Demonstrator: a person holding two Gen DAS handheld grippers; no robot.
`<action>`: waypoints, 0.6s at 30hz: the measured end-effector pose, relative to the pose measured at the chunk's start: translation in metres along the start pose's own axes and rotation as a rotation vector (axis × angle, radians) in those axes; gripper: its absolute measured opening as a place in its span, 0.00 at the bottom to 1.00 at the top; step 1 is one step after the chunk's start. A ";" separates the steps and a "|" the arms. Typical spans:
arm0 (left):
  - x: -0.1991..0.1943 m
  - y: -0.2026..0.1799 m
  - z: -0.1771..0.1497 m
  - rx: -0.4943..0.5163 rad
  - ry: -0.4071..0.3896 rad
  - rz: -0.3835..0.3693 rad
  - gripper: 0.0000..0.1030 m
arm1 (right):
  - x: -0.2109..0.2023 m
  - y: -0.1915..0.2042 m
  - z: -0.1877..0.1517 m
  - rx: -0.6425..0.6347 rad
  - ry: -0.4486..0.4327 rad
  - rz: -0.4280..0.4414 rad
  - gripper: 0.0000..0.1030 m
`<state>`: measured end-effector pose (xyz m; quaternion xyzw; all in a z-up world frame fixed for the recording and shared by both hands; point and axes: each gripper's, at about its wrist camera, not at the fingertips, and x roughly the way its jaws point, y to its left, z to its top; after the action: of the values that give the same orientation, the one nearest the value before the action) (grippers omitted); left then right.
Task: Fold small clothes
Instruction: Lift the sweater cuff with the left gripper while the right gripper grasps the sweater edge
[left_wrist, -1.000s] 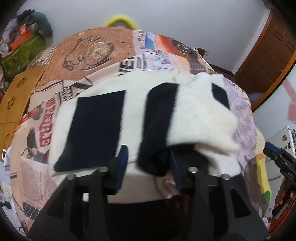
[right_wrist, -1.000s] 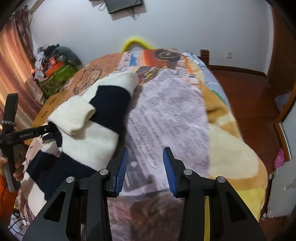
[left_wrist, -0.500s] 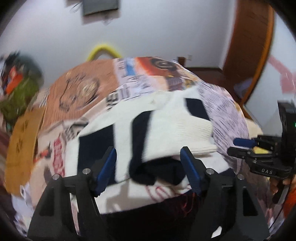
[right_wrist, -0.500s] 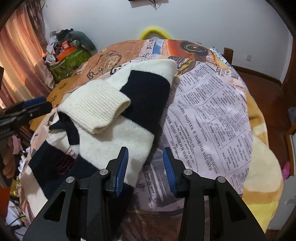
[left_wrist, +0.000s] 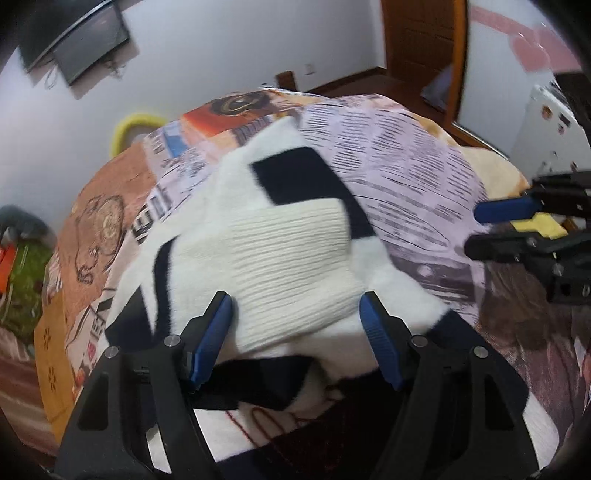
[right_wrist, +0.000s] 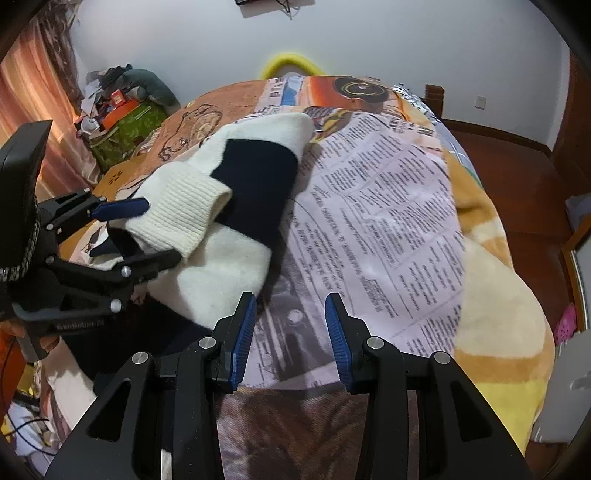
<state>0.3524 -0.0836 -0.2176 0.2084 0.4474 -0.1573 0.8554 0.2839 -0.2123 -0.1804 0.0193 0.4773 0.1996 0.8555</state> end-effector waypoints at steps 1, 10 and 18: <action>0.001 -0.003 0.000 0.013 0.002 0.009 0.69 | -0.001 -0.001 -0.001 0.005 -0.001 0.001 0.34; 0.019 -0.014 -0.004 0.084 0.039 0.071 0.64 | -0.003 0.000 -0.005 0.012 -0.002 0.019 0.34; -0.015 0.036 0.011 -0.152 -0.070 0.018 0.07 | -0.001 0.010 -0.001 0.001 0.001 0.035 0.34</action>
<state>0.3683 -0.0571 -0.1914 0.1413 0.4259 -0.1224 0.8853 0.2791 -0.2033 -0.1784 0.0279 0.4773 0.2142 0.8518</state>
